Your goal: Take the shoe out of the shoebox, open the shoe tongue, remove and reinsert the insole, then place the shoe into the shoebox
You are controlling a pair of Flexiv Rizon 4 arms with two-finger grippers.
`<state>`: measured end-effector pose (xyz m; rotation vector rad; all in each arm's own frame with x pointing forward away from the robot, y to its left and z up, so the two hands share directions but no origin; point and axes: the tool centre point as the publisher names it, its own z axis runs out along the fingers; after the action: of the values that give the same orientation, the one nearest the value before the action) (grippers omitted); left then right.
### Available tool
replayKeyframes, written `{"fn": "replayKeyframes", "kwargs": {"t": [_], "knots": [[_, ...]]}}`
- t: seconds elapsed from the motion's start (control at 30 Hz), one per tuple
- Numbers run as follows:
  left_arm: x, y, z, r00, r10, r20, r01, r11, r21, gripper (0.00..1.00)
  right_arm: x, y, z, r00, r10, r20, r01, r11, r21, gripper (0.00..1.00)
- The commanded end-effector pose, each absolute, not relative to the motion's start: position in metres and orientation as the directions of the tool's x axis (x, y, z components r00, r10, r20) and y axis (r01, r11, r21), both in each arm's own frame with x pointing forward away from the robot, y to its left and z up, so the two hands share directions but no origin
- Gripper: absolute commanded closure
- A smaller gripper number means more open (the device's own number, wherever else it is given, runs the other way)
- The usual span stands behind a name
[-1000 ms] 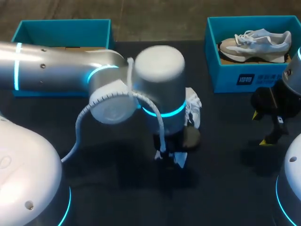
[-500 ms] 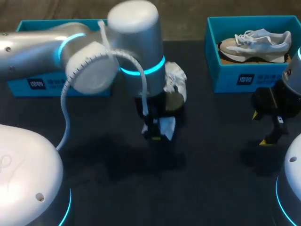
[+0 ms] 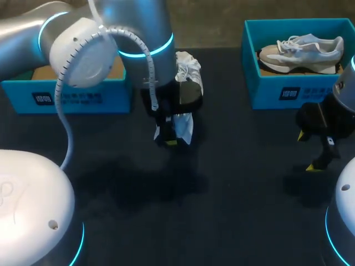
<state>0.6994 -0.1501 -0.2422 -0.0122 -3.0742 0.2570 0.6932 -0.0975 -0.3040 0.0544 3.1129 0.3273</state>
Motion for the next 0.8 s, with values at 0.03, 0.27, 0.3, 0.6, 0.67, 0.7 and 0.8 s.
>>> {"fn": "replayKeyframes", "kwargs": {"t": [0.03, 0.27, 0.3, 0.6, 0.67, 0.7, 0.8], "knots": [[0.699, -0.147, -0.241, -0.999, 0.013, 0.053, 0.004, 0.985, -0.171, 1.0, 0.692, -0.097, -0.304, -0.999, 0.037, -0.009, 0.034, 0.978, 0.205, 0.0], [0.715, -0.135, -0.23, -0.999, -0.004, 0.039, -0.01, 0.987, -0.163, 1.0, 0.692, -0.097, -0.304, -0.999, 0.037, -0.009, 0.034, 0.978, 0.205, 0.0], [0.719, -0.131, -0.227, -0.999, -0.013, 0.038, -0.018, 0.987, -0.159, 1.0, 0.692, -0.097, -0.304, -0.999, 0.037, -0.009, 0.034, 0.978, 0.205, 0.0], [0.748, -0.084, -0.183, -0.994, -0.043, 0.097, -0.063, 0.974, -0.216, 1.0, 0.692, -0.097, -0.304, -0.999, 0.037, -0.009, 0.034, 0.978, 0.205, 0.0], [0.751, -0.074, -0.172, -0.995, -0.036, 0.089, -0.055, 0.972, -0.227, 1.0, 0.692, -0.097, -0.304, -0.999, 0.037, -0.009, 0.034, 0.978, 0.205, 0.0], [0.754, -0.068, -0.167, -0.995, -0.041, 0.086, -0.059, 0.972, -0.225, 1.0, 0.692, -0.097, -0.304, -0.999, 0.037, -0.009, 0.034, 0.978, 0.205, 0.0], [0.759, -0.051, -0.157, -0.996, -0.056, 0.064, -0.068, 0.979, -0.193, 1.0, 0.692, -0.097, -0.304, -0.999, 0.037, -0.009, 0.034, 0.978, 0.205, 0.0]]}}
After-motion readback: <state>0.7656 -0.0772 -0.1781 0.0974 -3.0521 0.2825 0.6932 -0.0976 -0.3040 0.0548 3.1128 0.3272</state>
